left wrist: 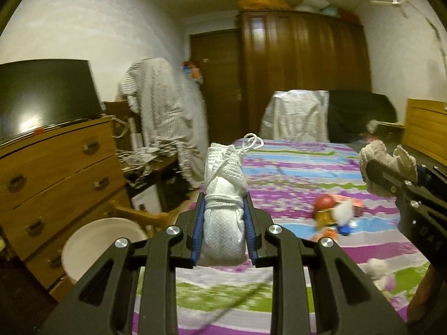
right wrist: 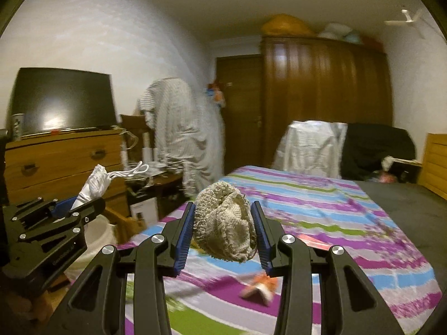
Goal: Collect trash
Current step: 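Lift and carry the tissue and cloth over the white bucket with both grippers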
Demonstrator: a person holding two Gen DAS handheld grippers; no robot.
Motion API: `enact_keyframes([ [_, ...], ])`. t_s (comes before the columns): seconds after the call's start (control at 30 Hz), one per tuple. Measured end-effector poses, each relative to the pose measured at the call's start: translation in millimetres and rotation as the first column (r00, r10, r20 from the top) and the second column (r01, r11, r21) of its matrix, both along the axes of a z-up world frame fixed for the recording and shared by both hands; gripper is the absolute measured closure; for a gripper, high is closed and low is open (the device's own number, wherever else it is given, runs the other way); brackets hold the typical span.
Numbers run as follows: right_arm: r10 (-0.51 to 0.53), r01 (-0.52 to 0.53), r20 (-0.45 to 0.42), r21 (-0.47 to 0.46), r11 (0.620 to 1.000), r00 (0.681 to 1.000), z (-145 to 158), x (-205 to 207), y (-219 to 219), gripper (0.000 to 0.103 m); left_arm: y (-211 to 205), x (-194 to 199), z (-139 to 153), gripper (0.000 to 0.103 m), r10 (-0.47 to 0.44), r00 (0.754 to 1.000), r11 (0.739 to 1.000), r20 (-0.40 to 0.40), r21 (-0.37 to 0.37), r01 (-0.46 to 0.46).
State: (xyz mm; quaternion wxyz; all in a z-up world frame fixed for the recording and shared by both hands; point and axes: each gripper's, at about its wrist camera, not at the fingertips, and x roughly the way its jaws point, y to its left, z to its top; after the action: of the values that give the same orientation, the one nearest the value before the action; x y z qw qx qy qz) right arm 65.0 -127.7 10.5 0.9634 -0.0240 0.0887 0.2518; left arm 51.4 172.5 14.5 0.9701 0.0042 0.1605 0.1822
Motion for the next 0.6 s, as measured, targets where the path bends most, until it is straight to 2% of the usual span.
enact_keyframes([
  [0.3, 0.211, -0.215, -0.071, -0.056, 0.975, 0.975, 9, 24, 141, 0.061, 89, -15, 2, 0.079, 0.169, 0.985, 0.985, -0.032, -0.024, -0.17],
  [0.6, 0.337, -0.353, -0.147, -0.099, 0.93, 0.93, 13, 36, 280, 0.061, 182, -32, -5, 0.079, 0.317, 0.944, 0.942, -0.093, -0.083, -0.324],
])
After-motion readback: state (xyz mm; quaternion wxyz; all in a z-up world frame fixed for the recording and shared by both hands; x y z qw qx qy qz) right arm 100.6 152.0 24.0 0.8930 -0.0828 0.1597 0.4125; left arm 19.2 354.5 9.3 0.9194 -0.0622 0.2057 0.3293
